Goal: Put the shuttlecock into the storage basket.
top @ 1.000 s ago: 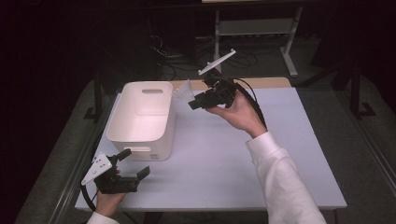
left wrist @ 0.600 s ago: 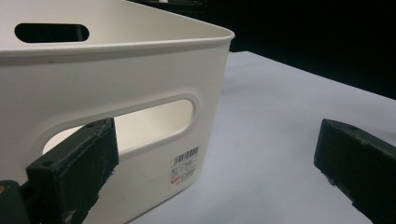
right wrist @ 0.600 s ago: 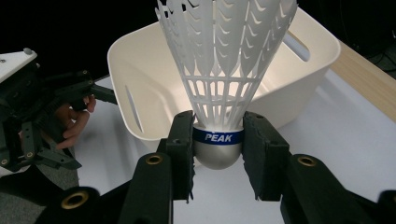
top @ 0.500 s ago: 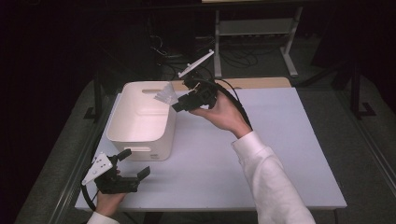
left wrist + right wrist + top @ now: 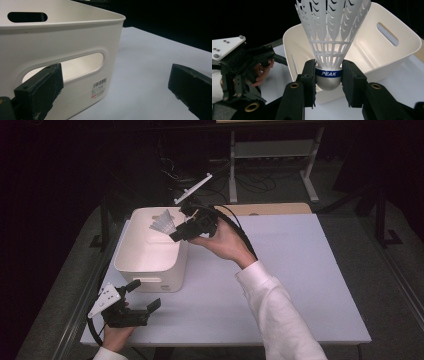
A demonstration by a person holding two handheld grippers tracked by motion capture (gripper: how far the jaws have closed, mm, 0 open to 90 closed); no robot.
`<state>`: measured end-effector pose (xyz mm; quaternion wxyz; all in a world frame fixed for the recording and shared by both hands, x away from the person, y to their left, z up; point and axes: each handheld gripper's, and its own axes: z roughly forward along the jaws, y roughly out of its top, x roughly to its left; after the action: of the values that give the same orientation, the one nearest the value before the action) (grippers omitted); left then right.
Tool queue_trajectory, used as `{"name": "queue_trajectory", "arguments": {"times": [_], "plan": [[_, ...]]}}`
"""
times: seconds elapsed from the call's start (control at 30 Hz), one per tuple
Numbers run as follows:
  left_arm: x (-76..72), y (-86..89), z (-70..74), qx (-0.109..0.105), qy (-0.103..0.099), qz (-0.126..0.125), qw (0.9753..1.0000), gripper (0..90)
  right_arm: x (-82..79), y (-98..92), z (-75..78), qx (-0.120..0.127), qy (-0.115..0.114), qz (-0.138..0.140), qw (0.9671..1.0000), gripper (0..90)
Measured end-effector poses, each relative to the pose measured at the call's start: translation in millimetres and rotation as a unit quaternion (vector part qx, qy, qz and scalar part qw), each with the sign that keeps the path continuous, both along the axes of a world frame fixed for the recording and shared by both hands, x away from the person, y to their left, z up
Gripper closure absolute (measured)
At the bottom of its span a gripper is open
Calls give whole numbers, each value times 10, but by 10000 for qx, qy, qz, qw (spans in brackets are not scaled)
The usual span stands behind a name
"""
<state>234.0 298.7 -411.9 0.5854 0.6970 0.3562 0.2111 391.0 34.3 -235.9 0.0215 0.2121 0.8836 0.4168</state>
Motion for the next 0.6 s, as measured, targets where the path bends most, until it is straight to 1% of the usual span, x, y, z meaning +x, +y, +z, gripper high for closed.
{"name": "queue_trajectory", "arguments": {"times": [0.07, 0.13, 0.17, 0.2, 0.27, 0.4, 0.43, 0.47, 0.5, 0.6], "plan": [[-1, -3, 0, -19, -2, 3, 10000, 0, 0, 14, 0, -6, -5, 21, 10000, 636], [-1, -2, 0, 0, 3, -9, 10000, 0, -15, 51, 7, 19, 60, 13, 10000, 636], [1, -3, -1, 1, -2, -13, 10000, 0, -2, 57, -2, 10, -19, 77, 10000, 636], [2, -3, -1, 2, -15, -21, 10000, 0, 0, 76, -6, 27, -19, 112, 9999, 636], [0, -6, 0, -17, -1, -21, 10000, 0, -2, 105, -12, 38, 23, 94, 9999, 635], [1, 1, 1, 26, -1, -24, 10000, 0, 11, 158, -37, 32, 19, 164, 9999, 636], [-1, -6, 1, -18, 5, -15, 10000, 0, 10, 174, -40, 22, 31, 161, 9999, 636], [-2, -5, 1, -18, 3, -15, 10000, 0, 7, 196, -46, 41, 80, 166, 9998, 636], [-2, -5, 1, -14, 6, -13, 10000, 0, 12, 212, -54, 12, 55, 172, 9998, 636], [-7, -7, 1, -75, -8, 1, 10000, 0, 27, 254, -81, 36, 97, 208, 9997, 636]]}}
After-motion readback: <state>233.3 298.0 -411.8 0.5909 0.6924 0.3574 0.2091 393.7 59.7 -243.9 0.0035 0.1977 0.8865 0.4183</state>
